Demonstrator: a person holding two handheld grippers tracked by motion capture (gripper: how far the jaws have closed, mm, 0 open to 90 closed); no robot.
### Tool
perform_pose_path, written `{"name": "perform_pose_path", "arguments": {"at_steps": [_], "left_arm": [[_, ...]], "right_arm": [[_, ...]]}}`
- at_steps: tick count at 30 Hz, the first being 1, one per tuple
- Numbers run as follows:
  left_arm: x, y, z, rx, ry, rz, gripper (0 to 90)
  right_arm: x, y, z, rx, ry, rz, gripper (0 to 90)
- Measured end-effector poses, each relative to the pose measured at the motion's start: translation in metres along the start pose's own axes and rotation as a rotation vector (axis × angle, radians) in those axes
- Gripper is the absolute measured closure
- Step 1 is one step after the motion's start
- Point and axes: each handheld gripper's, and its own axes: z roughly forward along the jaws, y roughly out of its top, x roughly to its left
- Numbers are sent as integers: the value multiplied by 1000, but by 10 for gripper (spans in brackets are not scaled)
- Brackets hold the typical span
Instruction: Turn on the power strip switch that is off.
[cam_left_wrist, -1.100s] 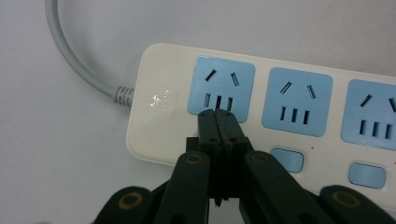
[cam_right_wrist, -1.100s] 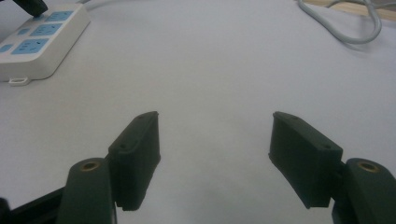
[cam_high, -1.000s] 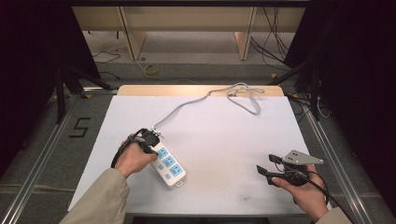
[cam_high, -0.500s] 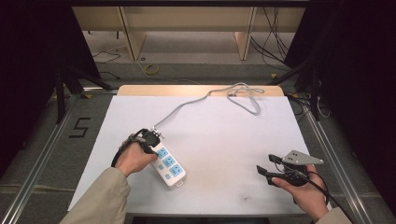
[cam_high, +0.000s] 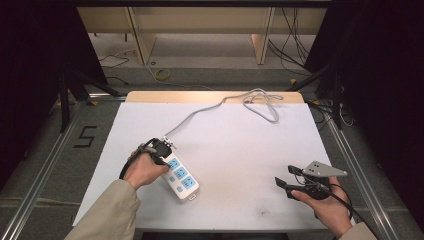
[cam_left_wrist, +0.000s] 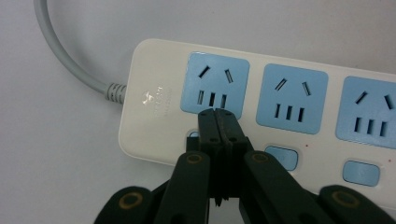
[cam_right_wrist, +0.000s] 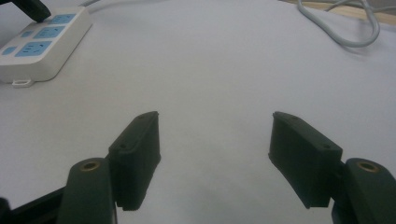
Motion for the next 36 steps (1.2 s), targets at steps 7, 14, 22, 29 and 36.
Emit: {"name": "perform_pose_path", "arguments": {"at_steps": [7, 14, 22, 29, 36], "left_arm": [[0, 0, 0, 1, 3, 7, 900], [0, 0, 0, 4, 2, 13, 900], [-1, 0, 1, 5, -9, 4, 900], [0, 0, 1, 2, -15, -14, 900], [0, 0, 1, 2, -15, 1, 900]], "right_arm": [[1, 0, 0, 0, 2, -1, 338], [1, 0, 0, 0, 4, -1, 338], [1, 0, 0, 2, 5, -6, 338], [1, 0, 0, 1, 7, -3, 340], [2, 1, 0, -1, 10, -7, 342]]}}
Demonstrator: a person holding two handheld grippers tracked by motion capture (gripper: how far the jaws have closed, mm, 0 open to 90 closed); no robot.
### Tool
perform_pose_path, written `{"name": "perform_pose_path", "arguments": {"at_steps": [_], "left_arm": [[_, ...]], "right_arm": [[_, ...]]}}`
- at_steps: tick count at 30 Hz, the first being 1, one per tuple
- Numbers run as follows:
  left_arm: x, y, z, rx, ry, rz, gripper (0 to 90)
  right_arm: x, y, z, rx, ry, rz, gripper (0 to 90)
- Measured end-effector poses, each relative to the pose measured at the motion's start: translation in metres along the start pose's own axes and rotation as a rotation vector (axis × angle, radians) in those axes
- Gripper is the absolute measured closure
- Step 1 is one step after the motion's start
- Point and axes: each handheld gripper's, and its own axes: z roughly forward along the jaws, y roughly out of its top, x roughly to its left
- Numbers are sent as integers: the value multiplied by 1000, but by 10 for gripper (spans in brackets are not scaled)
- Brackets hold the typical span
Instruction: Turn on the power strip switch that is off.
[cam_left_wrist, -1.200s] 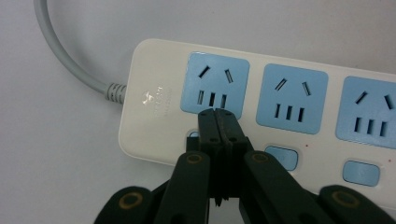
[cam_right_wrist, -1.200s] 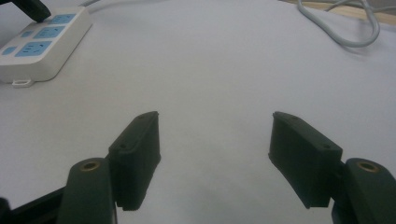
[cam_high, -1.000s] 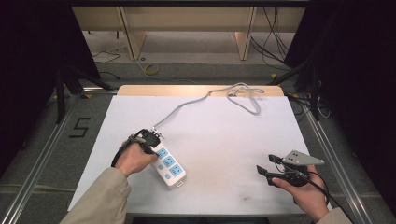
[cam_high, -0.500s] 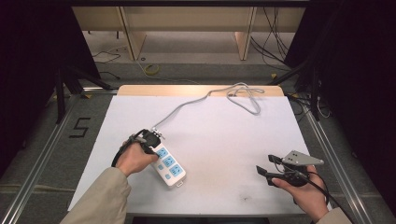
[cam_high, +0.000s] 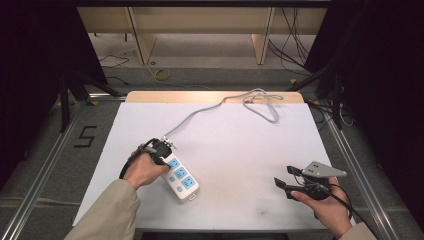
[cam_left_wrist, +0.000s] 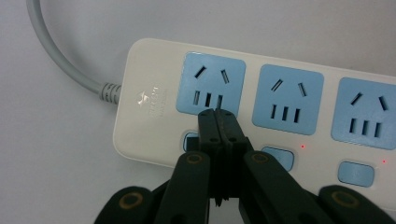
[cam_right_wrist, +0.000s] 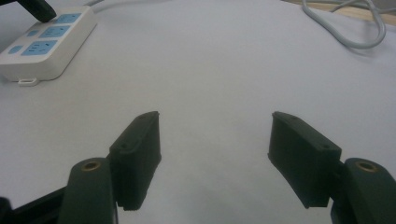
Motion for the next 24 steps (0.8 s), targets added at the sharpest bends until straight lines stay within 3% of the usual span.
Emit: {"name": "perform_pose_path", "arguments": {"at_steps": [7, 13, 16, 21, 24], "left_arm": [[0, 0, 0, -3, -3, -4, 900], [5, -3, 0, -20, -34, -40, 900], [3, -3, 0, -16, -20, -23, 900], [9, -7, 0, -24, -54, -66, 900], [8, -7, -1, -23, -40, -50, 900]], "right_arm": [[0, 0, 0, 0, 1, 0, 343], [1, 0, -1, 0, 2, -1, 346], [1, 0, -1, 0, 2, -2, 347], [2, 0, -2, -6, 5, -4, 348], [2, 0, -2, -6, 6, -4, 349]]}}
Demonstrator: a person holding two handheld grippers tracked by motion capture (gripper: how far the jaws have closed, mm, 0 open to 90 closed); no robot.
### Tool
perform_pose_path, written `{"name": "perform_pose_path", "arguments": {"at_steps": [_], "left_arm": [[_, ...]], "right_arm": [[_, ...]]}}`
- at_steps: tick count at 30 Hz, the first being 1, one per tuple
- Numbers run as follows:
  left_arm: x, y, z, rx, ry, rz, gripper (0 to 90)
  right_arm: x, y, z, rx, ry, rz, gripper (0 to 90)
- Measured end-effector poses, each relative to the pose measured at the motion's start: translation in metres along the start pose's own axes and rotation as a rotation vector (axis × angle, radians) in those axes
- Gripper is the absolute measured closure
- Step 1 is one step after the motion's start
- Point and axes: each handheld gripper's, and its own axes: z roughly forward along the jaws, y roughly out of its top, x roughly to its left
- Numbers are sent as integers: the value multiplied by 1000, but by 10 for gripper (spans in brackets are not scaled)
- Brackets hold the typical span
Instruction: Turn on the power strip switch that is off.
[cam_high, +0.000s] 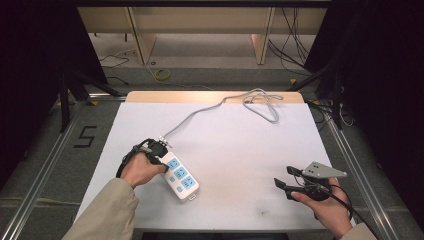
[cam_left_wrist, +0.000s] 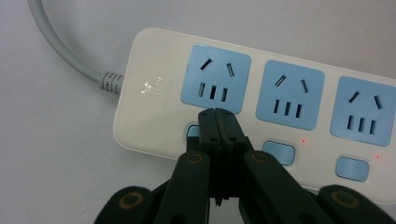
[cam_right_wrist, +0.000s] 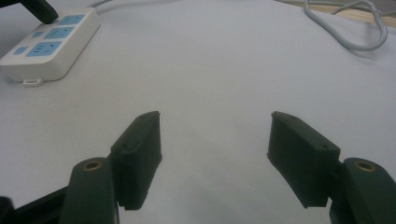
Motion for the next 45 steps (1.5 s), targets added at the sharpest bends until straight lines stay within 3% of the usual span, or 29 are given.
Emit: {"name": "perform_pose_path", "arguments": {"at_steps": [8, 17, 21, 25, 32, 43, 45], "left_arm": [[-4, 3, 2, -12, 16, 8, 900], [-1, 3, 1, -19, 4, 3, 900], [1, 2, 0, -28, 22, 0, 900], [-2, 2, 0, -21, 46, 24, 900], [-2, 3, 2, -1, 47, 38, 900], [-2, 1, 1, -19, 43, 50, 900], [-3, 1, 2, -28, 39, 71, 899]], "right_arm": [[1, 0, 0, 0, 3, -5, 350], [0, 0, 0, 0, 6, -6, 354], [0, 1, 0, 1, 7, -8, 356], [0, 0, 0, 3, 6, -5, 356], [0, 0, 0, 2, 4, -4, 356], [0, 0, -1, 4, 5, -4, 356], [0, 0, 0, 5, 5, -4, 356]]}}
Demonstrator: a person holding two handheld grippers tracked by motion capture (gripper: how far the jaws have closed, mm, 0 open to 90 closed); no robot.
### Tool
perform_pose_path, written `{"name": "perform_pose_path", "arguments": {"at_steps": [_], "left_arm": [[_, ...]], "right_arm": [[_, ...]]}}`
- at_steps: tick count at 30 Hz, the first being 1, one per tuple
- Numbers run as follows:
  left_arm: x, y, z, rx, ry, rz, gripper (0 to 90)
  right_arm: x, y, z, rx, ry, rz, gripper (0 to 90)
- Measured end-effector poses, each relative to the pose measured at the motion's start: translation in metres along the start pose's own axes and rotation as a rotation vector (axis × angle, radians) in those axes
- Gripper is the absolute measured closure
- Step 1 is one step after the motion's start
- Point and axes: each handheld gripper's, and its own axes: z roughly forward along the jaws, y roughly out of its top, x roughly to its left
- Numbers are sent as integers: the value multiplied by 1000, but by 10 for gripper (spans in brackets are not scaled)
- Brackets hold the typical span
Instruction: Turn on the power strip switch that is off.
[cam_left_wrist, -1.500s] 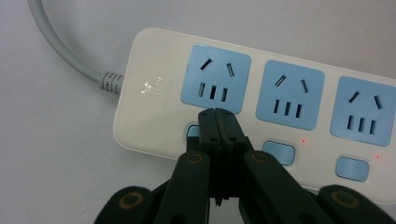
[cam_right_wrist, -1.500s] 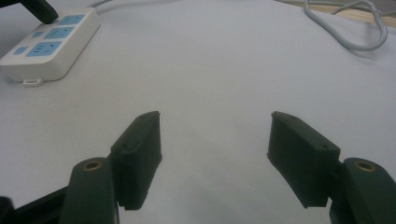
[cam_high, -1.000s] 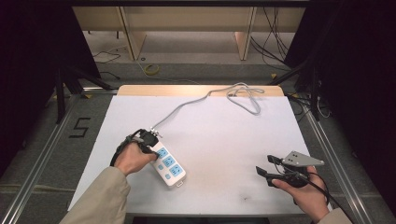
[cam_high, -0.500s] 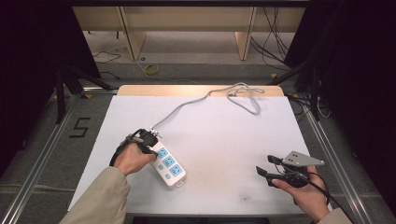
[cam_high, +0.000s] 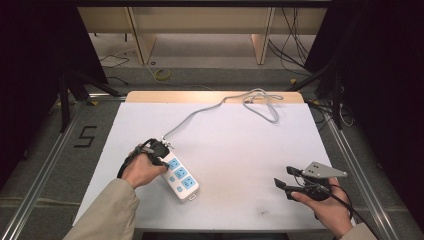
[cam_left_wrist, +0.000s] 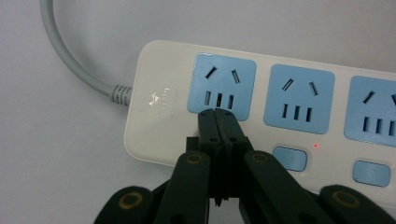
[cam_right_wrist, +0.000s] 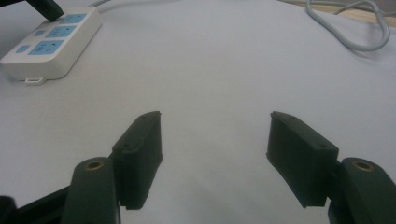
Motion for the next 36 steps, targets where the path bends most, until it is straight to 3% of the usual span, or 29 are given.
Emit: {"name": "perform_pose_path", "arguments": {"at_steps": [7, 12, 19, 22, 23, 27, 36], "left_arm": [[0, -1, -3, -20, -1, 18, 893], [4, -2, -7, -44, 6, 6, 861], [8, -2, -12, -142, 26, 7, 779], [10, -3, -13, -237, 64, 6, 582], [11, -3, -14, -267, 81, 7, 582], [15, -3, -17, -353, 89, 13, 445], [14, -7, -20, -464, 14, -9, 246]], "right_arm": [[-1, 0, 0, -2, -1, 3, 355], [-1, 0, 0, 0, -2, 4, 354], [-1, 0, 0, -1, 0, 2, 353], [-1, -1, 0, 0, 0, 5, 352], [-1, -1, 0, 0, 0, 5, 352], [-1, -1, 0, -1, 1, 5, 349], [-1, -1, 1, 2, 6, 7, 342]]}}
